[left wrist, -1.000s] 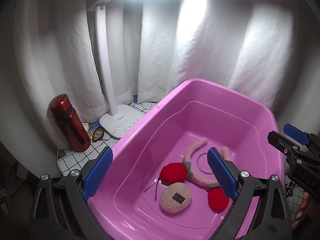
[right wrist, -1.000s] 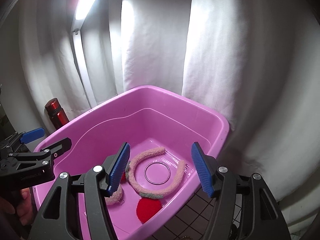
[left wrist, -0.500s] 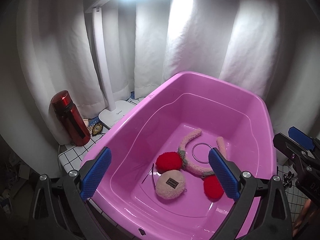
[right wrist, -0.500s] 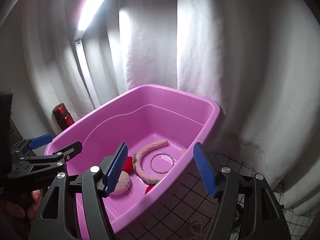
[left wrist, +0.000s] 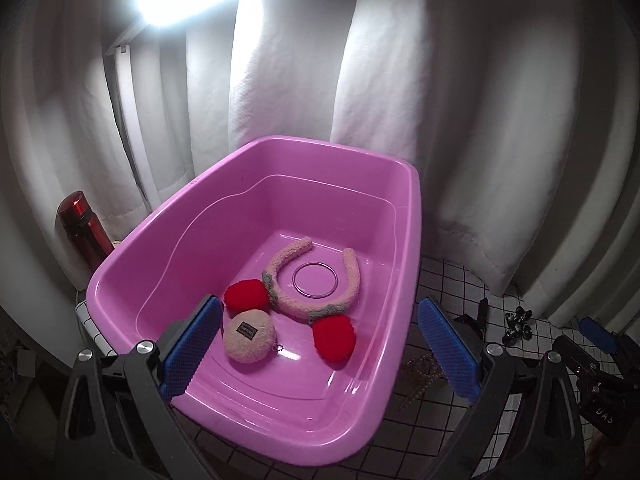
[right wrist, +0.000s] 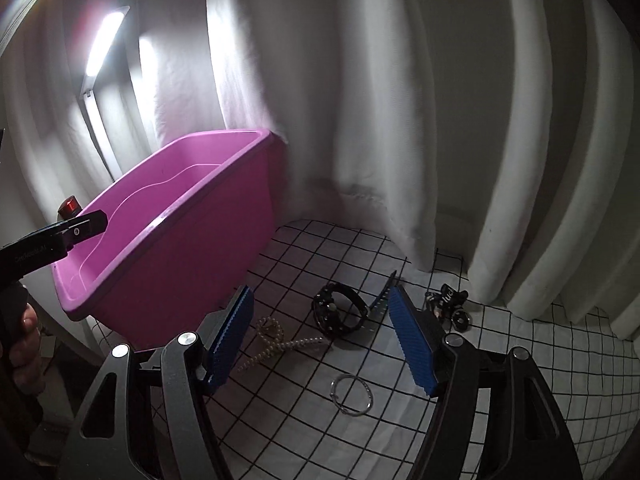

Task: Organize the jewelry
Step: 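Move both tools toward the jewelry on the table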

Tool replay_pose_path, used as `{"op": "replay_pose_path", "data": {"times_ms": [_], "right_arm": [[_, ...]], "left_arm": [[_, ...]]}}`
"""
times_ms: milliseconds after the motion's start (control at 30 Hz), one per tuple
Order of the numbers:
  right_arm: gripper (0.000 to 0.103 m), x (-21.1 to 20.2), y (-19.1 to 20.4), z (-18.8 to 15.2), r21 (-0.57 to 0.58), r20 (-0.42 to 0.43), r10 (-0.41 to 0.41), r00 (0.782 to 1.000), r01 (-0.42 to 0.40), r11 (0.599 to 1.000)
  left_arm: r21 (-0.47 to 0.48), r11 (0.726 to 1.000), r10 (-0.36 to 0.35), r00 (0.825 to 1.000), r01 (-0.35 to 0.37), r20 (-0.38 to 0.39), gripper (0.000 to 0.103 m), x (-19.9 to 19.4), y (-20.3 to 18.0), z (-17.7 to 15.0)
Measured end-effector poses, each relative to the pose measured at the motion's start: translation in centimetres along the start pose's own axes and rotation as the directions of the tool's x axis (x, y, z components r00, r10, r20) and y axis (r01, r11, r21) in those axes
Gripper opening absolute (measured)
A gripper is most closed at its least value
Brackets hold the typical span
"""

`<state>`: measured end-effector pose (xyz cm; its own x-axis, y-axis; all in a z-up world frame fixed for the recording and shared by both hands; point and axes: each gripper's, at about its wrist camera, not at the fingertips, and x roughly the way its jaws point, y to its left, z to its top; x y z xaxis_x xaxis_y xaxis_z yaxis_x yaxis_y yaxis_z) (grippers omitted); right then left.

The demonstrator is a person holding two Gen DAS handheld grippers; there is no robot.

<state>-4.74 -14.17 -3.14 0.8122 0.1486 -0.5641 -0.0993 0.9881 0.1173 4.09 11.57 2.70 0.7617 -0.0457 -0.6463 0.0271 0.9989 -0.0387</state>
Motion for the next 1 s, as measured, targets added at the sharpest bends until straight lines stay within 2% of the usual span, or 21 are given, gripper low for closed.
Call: {"op": "replay_pose_path", "data": {"times_ms": [133,300,433,533,800,1000], "right_arm": [[0.067,-1.7,-3.8,-1.8,0.055,-0.012,-0.052,0.999,0.053,0.997],[0.067,-2.4,-7.3,-3.2,0.111,-0.032,-0.072,0.997,0.075,0.991],[0.067,-2.1,-9.0,-4.3,0.127,-0.042,-0.069,0.997,0.074,0.989],[0.067,-1.1,-10.1,-5.2,0.134,-0.066,-0.062,0.996,0.070,0.988],[0.067,2.3,-12.7,-6.9,0.154,-0.113,-0.043,0.993,0.061,0.986],[0.067,5.5,-14.0,-8.2,0.163,-0.138,-0.028,0.990,0.050,0.985]], "left_arm": [[0.029,0.998,-0.063,0.998,0.063,0.014,0.097,-1.1,-3.5,-0.8],[0.029,0.990,-0.140,0.990,0.139,0.006,0.097,-1.9,-7.0,-2.3],[0.035,0.987,-0.159,0.987,0.160,-0.028,0.097,-1.5,-9.1,-4.2],[0.023,0.987,-0.159,0.985,0.161,-0.060,0.097,-0.3,-10.1,-6.0],[0.070,0.995,-0.065,0.989,0.075,-0.133,0.097,5.8,-12.1,-10.4],[0.056,0.998,-0.030,0.983,0.041,-0.181,0.097,10.0,-11.9,-11.8]]}}
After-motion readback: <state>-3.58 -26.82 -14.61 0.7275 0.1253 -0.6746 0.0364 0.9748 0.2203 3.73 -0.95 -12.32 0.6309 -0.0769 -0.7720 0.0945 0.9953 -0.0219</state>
